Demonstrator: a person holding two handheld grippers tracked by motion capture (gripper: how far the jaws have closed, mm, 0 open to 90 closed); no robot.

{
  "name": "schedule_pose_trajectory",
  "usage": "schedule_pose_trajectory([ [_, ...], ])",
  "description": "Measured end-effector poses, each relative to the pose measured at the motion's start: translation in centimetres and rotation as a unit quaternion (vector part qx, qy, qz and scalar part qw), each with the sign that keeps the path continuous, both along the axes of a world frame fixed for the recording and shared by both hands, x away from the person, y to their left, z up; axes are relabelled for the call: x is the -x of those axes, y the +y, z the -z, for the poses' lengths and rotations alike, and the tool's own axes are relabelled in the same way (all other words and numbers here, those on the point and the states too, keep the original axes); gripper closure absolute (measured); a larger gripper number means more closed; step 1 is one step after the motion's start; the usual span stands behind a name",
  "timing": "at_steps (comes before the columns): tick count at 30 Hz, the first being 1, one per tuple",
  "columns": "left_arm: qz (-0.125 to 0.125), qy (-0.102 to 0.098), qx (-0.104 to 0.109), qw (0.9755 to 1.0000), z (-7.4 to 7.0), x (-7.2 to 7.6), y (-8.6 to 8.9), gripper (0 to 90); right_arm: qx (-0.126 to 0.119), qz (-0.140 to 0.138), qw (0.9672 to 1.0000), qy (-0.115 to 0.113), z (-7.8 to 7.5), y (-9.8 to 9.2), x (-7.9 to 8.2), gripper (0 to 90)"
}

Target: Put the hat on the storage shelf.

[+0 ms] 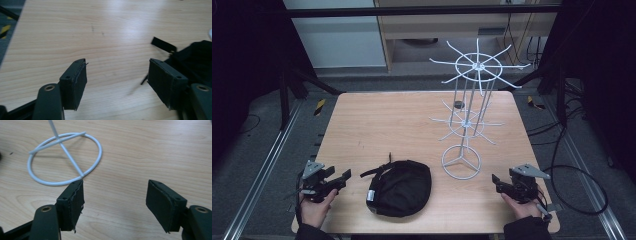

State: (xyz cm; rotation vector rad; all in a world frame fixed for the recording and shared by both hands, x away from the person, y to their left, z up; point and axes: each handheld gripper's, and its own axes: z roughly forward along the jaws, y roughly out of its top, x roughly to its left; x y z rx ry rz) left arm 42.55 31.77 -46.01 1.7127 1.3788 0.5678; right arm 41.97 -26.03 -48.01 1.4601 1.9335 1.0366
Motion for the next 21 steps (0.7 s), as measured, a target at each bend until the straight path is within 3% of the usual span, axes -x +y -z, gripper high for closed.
schedule_pose_trajectory([
  [5, 0.011, -0.001, -0.006, 0.9999, -0.2, 0.5, -0.7, 31.3, -0.001, -0.018, 0.9998, 0.006, -0.2, 0.8, 0.2, 29.9],
  [10, 0.025, -0.012, -0.003, 0.9996, -0.7, 1.3, -1.3, 29.6, 0.001, -0.046, 0.9989, -0.009, -0.4, 2.3, 0.5, 31.3],
  [14, 0.034, -0.019, -0.004, 0.9992, -1.0, 1.6, -1.9, 29.1, 0.003, -0.083, 0.9965, -0.012, -0.8, 4.6, 0.5, 33.1],
  [21, 0.048, -0.018, -0.004, 0.9987, -1.2, 2.2, -2.8, 29.6, -0.003, -0.118, 0.9929, -0.010, -1.6, 6.9, 0.6, 38.1],
])
